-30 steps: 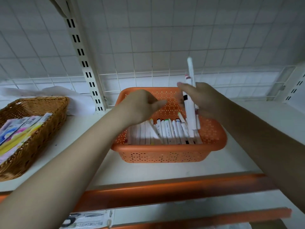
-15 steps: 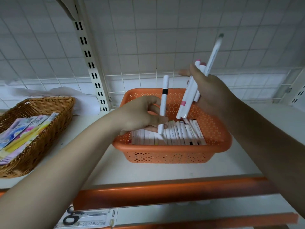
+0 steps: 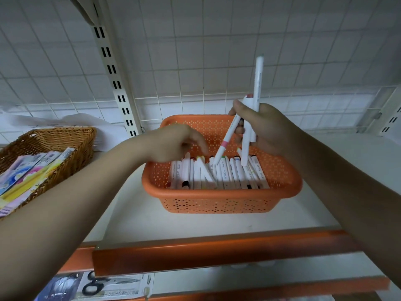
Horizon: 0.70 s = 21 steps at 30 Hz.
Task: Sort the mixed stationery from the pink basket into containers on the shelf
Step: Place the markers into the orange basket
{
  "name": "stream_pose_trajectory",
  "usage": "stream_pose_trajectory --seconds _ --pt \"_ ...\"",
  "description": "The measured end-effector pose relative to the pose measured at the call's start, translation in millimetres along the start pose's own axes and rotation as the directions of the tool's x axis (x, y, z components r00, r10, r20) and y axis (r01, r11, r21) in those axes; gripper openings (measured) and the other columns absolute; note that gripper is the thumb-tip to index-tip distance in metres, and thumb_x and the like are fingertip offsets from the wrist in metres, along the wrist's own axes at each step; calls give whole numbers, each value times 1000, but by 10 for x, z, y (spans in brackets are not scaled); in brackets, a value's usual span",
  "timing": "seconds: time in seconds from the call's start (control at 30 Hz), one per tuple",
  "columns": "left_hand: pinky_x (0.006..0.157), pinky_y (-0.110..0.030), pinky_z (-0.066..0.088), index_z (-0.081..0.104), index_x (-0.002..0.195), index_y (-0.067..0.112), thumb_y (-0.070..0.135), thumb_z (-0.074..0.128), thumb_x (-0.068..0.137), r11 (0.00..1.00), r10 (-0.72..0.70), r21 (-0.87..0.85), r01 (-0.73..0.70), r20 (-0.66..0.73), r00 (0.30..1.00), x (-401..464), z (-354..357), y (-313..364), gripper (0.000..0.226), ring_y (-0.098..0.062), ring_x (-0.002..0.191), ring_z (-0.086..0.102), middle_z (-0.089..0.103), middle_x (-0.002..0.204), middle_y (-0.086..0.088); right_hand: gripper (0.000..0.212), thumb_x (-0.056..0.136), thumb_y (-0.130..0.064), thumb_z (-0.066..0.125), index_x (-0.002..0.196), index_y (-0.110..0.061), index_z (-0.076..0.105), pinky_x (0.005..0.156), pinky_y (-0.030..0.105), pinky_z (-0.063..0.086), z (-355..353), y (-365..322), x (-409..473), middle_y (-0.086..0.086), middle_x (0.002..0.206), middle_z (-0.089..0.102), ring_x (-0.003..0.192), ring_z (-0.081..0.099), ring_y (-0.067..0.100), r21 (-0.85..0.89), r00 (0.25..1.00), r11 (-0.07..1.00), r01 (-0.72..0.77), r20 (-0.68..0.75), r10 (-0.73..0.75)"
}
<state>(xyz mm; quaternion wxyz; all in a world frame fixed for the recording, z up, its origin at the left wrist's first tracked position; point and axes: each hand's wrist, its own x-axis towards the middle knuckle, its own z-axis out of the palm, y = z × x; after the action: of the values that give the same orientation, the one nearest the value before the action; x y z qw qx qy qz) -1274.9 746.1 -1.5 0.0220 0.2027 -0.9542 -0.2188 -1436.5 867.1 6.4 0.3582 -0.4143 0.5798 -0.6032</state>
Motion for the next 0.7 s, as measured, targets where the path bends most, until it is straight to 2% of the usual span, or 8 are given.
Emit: stream_pose_trajectory --seconds 0.07,0.13,0.23,0.33,0.4,0.47,0.57,0.7 --pt "84 -27 53 68 103 16 13 52 96 923 27 -381 -59 -89 996 -54 -43 189 18 -9 93 65 70 102 3 23 99 -22 46 86 -7 58 49 22 43 38 19 -1 3 62 46 50 46 8 -41 999 998 48 28 -47" --pt "71 -23 56 66 108 10 31 59 85 775 -28 -632 -1 -36 999 -75 -31 338 32 -12 82 69 72 93 -5 21 98 -23 47 89 -9 60 49 21 43 72 30 -3 3 64 48 52 46 9 -111 995 989 93 42 -89" --pt "72 -26 58 63 111 8 17 70 79 782 -86 -622 40 -44 995 -59 24 392 33 -20 76 71 72 82 -9 22 99 -28 45 100 -10 58 48 21 41 95 11 17 1 67 48 49 44 6 -70 995 993 98 -15 -100" --pt "68 -24 59 45 132 9 8 71 80 693 -263 -695 192 5 965 -103 16 356 58 -18 71 72 71 86 -12 19 100 -28 42 92 -15 51 52 25 43 46 -39 63 3 69 54 50 50 9 54 975 991 123 -193 -110" --pt "72 -25 58 30 143 16 19 72 82 849 -353 -413 330 21 935 -151 50 303 74 -16 74 71 70 98 -8 23 101 -30 40 91 -16 55 62 23 45 -13 -41 87 -4 78 60 66 57 5 -159 942 977 141 -283 -182" --pt "73 -26 52 34 142 16 34 68 85 915 -398 -71 397 -10 917 -193 114 271 69 -14 75 68 65 109 -3 32 102 -33 35 96 -15 62 59 14 42 -70 -23 108 -8 78 54 67 51 1 -395 923 910 123 -291 -251" --pt "67 -25 47 57 123 16 40 60 88 899 -400 189 395 -17 917 -189 221 254 43 -15 78 64 66 106 -3 39 101 -35 35 101 -11 66 41 9 36 -144 -20 168 1 68 44 56 45 8 -480 946 872 98 -228 -232" --pt "61 -26 45 66 100 14 50 49 92 855 -394 359 374 -17 919 -135 289 243 40 -15 77 59 66 82 1 28 98 -26 48 117 -6 51 39 10 37 -170 109 268 2 70 52 55 51 10 -603 984 797 29 -125 -131"
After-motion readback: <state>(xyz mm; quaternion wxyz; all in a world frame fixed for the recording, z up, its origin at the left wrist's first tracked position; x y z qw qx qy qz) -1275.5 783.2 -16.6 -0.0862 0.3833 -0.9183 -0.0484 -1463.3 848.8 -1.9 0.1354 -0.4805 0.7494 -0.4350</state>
